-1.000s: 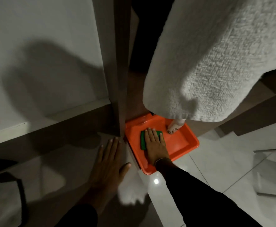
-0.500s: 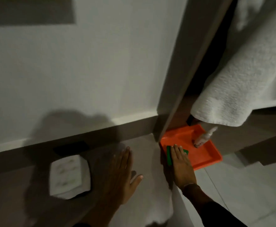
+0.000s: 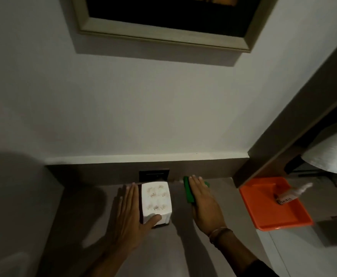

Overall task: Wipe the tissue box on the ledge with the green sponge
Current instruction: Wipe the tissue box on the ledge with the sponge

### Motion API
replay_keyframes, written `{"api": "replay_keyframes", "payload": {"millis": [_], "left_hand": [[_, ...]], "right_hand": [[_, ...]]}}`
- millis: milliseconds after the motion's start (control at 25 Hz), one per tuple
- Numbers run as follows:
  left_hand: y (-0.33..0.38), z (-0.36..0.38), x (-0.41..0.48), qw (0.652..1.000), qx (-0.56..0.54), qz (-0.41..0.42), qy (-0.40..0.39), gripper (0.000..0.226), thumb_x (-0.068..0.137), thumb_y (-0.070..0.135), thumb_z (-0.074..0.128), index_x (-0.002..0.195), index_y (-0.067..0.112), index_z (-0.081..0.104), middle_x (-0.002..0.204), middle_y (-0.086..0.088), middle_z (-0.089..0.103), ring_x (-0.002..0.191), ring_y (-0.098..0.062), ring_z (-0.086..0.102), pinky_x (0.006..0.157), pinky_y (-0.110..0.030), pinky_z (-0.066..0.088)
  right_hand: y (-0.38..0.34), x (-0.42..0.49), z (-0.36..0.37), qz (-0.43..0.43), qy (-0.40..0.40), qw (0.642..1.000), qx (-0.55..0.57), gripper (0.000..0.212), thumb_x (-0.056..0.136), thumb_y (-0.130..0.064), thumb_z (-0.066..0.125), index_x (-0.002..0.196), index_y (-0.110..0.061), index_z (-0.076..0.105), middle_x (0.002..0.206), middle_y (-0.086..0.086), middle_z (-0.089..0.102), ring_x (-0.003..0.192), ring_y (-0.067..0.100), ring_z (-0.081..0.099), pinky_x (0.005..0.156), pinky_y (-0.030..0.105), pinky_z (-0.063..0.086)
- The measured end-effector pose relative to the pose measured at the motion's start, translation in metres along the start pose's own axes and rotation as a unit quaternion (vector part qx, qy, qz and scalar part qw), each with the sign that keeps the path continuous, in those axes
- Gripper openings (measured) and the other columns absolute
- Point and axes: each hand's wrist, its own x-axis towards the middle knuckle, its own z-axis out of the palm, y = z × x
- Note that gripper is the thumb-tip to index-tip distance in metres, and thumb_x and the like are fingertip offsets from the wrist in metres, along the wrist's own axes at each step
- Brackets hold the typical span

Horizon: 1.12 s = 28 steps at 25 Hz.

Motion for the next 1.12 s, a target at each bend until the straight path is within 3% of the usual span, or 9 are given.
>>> {"api": "replay_keyframes", "payload": {"millis": [120, 240, 400, 560, 680, 840, 920, 1000, 1120], "left_hand": [[-0.006, -0.002, 0.012, 0.996, -0.081, 0.031, -0.019, 0.128, 0.060, 0.080, 0.084, 0.162, 0.038, 0.019, 0.161, 0.024, 0.031, 0.149, 0.003, 0.027, 0.124, -0.025, 0.024], [0.000, 0.004, 0.019, 0.985, -0.154, -0.008, -0.072, 0.139, 0.049, 0.090, 0.081, 0.163, 0.038, 0.022, 0.157, 0.016, 0.048, 0.134, 0.001, 0.048, 0.116, -0.028, 0.046], [0.017, 0.013, 0.019, 0.962, -0.258, -0.067, -0.066, 0.135, 0.067, 0.043, 0.099, 0.161, 0.030, 0.003, 0.172, 0.002, 0.023, 0.161, -0.021, 0.026, 0.131, -0.028, 0.022], [-0.013, 0.031, 0.021, 0.969, -0.239, -0.057, -0.013, 0.139, 0.060, 0.058, 0.097, 0.157, 0.053, -0.002, 0.168, 0.023, 0.003, 0.155, 0.002, 0.006, 0.130, -0.029, 0.015], [-0.012, 0.036, 0.021, 0.970, -0.234, -0.059, -0.011, 0.137, 0.062, 0.054, 0.097, 0.165, 0.042, 0.008, 0.170, 0.020, 0.012, 0.156, 0.002, 0.014, 0.130, -0.029, 0.019], [-0.017, 0.035, 0.025, 0.970, -0.234, -0.049, -0.053, 0.125, 0.056, 0.050, 0.102, 0.157, 0.034, 0.029, 0.147, 0.021, 0.051, 0.125, 0.013, 0.056, 0.116, -0.038, 0.053], [-0.006, 0.040, 0.031, 0.976, -0.208, -0.036, -0.061, 0.133, 0.058, 0.055, 0.100, 0.163, 0.028, 0.023, 0.158, 0.008, 0.048, 0.136, 0.000, 0.052, 0.123, -0.043, 0.046], [0.016, 0.040, 0.030, 0.992, -0.106, -0.073, 0.010, 0.136, 0.066, 0.055, 0.097, 0.166, 0.021, 0.012, 0.170, -0.003, 0.036, 0.154, -0.019, 0.040, 0.129, -0.044, 0.037], [0.027, 0.041, 0.030, 0.993, -0.109, -0.036, 0.013, 0.121, 0.069, 0.038, 0.098, 0.155, 0.049, 0.014, 0.156, -0.013, 0.055, 0.139, -0.026, 0.056, 0.117, -0.054, 0.051]], "right_hand": [[-0.033, 0.026, 0.009, -0.039, -0.037, 0.998, -0.026, 0.070, 0.098, -0.011, 0.048, 0.158, -0.027, 0.014, 0.166, -0.004, 0.014, 0.153, 0.019, 0.008, 0.123, 0.034, 0.011], [-0.047, 0.040, 0.020, -0.056, -0.096, 0.992, -0.053, 0.065, 0.101, -0.022, 0.042, 0.158, -0.027, 0.012, 0.167, -0.003, 0.014, 0.154, 0.021, 0.008, 0.125, 0.041, 0.018], [-0.058, 0.053, 0.036, -0.071, -0.134, 0.984, -0.089, 0.069, 0.099, -0.022, 0.046, 0.159, -0.024, 0.012, 0.167, 0.000, 0.014, 0.154, 0.026, 0.009, 0.124, 0.045, 0.020], [-0.063, 0.049, 0.032, -0.137, -0.155, 0.972, -0.115, 0.075, 0.097, -0.025, 0.052, 0.158, -0.024, 0.010, 0.167, 0.001, 0.009, 0.153, 0.024, 0.004, 0.125, 0.045, 0.009], [-0.049, 0.015, 0.016, -0.194, -0.166, 0.959, -0.123, 0.075, 0.097, -0.015, 0.050, 0.158, -0.029, 0.009, 0.166, -0.004, 0.006, 0.152, 0.020, 0.000, 0.122, 0.037, 0.001], [-0.033, 0.029, 0.007, -0.111, -0.172, 0.969, -0.137, 0.072, 0.098, -0.012, 0.041, 0.157, -0.031, 0.005, 0.166, -0.003, 0.008, 0.154, 0.022, 0.006, 0.124, 0.046, 0.019], [-0.048, 0.061, 0.019, -0.096, -0.167, 0.973, -0.126, 0.070, 0.098, -0.018, 0.044, 0.158, -0.027, 0.009, 0.166, 0.001, 0.013, 0.154, 0.025, 0.010, 0.122, 0.049, 0.024], [-0.066, 0.066, 0.033, -0.150, -0.177, 0.964, -0.129, 0.073, 0.097, -0.029, 0.051, 0.158, -0.024, 0.012, 0.166, 0.004, 0.015, 0.153, 0.027, 0.011, 0.123, 0.050, 0.020], [-0.066, 0.019, 0.027, -0.259, -0.200, 0.935, -0.137, 0.070, 0.099, -0.025, 0.046, 0.158, -0.028, 0.010, 0.167, -0.002, 0.011, 0.154, 0.023, 0.006, 0.124, 0.044, 0.009]]}}
